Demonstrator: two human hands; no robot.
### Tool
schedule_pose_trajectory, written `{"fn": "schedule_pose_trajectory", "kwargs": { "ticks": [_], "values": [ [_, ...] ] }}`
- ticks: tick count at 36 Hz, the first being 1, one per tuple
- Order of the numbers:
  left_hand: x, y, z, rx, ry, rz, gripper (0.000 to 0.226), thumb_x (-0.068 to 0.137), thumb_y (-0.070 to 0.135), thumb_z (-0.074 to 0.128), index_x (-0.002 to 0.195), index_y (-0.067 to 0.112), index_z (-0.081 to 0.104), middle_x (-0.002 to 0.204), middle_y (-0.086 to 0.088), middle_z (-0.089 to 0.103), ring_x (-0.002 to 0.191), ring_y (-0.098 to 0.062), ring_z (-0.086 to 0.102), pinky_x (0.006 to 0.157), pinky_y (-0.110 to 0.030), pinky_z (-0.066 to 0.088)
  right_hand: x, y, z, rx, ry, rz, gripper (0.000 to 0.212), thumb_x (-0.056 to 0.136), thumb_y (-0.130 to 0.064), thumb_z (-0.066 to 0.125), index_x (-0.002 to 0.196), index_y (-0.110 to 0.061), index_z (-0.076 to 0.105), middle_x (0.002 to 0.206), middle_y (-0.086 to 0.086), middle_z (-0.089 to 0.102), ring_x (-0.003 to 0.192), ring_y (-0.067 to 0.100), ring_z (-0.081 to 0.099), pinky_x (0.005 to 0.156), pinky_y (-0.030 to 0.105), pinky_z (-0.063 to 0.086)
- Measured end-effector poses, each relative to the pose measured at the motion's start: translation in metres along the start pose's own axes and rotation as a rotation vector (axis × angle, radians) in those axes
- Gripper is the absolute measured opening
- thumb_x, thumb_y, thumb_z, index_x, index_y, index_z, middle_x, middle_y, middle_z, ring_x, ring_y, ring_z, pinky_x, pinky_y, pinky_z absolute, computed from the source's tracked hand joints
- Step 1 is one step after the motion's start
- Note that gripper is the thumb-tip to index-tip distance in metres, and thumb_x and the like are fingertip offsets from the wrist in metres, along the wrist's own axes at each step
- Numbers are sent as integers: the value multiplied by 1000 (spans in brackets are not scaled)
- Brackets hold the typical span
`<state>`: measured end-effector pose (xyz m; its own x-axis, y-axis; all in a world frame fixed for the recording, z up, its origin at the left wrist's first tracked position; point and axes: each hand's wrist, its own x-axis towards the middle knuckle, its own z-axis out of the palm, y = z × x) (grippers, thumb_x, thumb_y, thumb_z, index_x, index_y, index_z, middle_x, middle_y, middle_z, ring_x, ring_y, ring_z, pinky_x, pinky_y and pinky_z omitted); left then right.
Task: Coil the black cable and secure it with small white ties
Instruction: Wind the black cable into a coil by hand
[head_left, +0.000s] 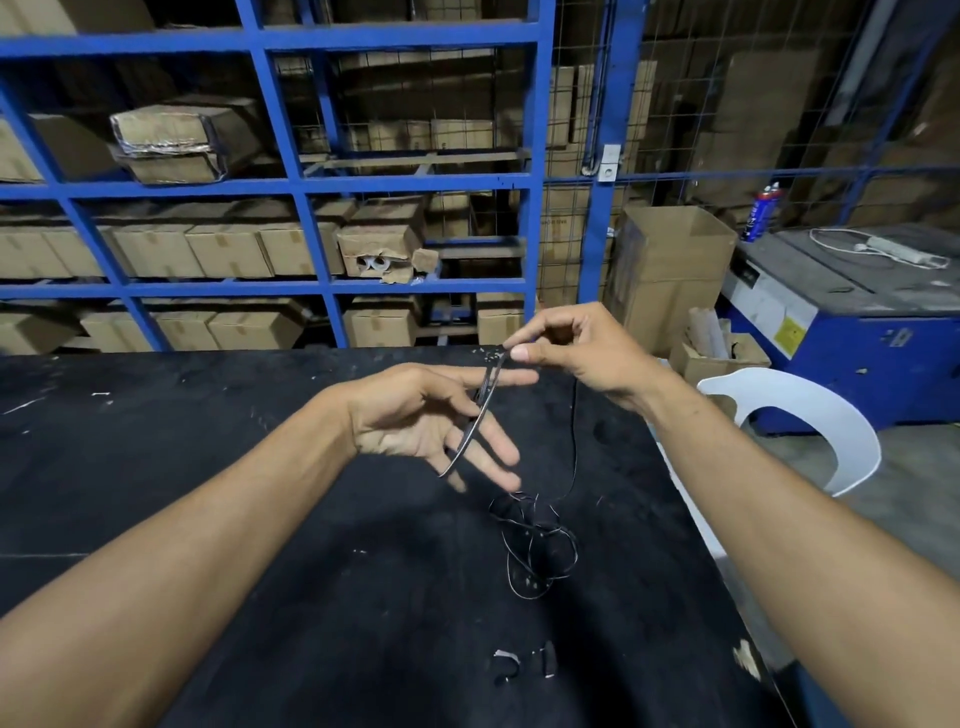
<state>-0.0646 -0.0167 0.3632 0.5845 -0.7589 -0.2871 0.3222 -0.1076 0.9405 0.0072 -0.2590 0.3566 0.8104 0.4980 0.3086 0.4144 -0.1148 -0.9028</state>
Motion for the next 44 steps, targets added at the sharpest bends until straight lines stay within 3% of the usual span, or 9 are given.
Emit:
{"fn": "schedule_pose_trajectory", "kwargs": {
  "ticks": [3,10,17,24,28,32,38,42,44],
  "values": [
    [2,-2,0,-82,-33,48,61,102,4,29,156,27,44,109,-27,74,124,-61,59,105,-89,17,-5,14,7,116,76,70,9,91,-14,78,98,-13,83,86,-4,78,70,3,59,55,16,39],
    [10,-2,2,-264,-104,105,56,105,13,26,161,16,35,66,-6,57,102,-41,76,105,-91,8,-28,50,49,463,114,290,27,101,-6,61,96,-19,84,74,0,75,58,9,56,50,17,37],
    [20,-5,-1,-513,-20,205,56,107,16,23,162,16,32,59,0,27,92,-33,77,111,-86,2,-58,60,107,710,21,444,22,104,-22,58,113,-11,75,77,14,65,55,15,56,47,21,31],
    [20,-7,-9,-491,320,267,47,112,33,35,156,21,47,48,5,34,70,-19,73,112,-82,24,-65,58,119,497,36,429,33,112,-15,41,134,-7,65,75,11,74,48,14,48,50,23,32],
    [21,-4,-8,-451,417,332,43,113,30,36,153,24,50,49,4,36,84,-21,77,107,-83,31,-64,48,118,384,34,382,27,107,-25,55,131,-14,61,81,11,73,51,14,45,53,21,38],
    [28,-5,-2,-542,443,427,43,113,31,35,153,25,50,51,3,41,97,-21,77,106,-85,30,-55,35,118,569,41,374,47,88,-37,73,126,-12,61,97,8,72,58,13,51,53,23,32],
    [35,-14,5,-560,388,473,42,112,30,39,152,22,53,49,6,37,88,-19,76,109,-77,36,-44,26,117,914,61,350,5,93,-24,74,92,-23,79,81,-3,65,62,12,51,48,21,27],
    [34,-10,4,-425,482,414,41,112,28,40,149,20,56,57,2,45,91,-23,74,109,-67,44,-41,35,112,860,159,381,14,92,-13,75,105,-16,76,75,-9,68,55,7,41,47,19,26],
    [33,-10,3,-425,521,396,41,112,30,39,148,21,57,62,1,49,92,-22,73,97,-53,56,-40,41,105,799,204,391,25,92,-13,76,117,-9,73,77,-12,71,53,7,38,47,20,24]
  ]
}}
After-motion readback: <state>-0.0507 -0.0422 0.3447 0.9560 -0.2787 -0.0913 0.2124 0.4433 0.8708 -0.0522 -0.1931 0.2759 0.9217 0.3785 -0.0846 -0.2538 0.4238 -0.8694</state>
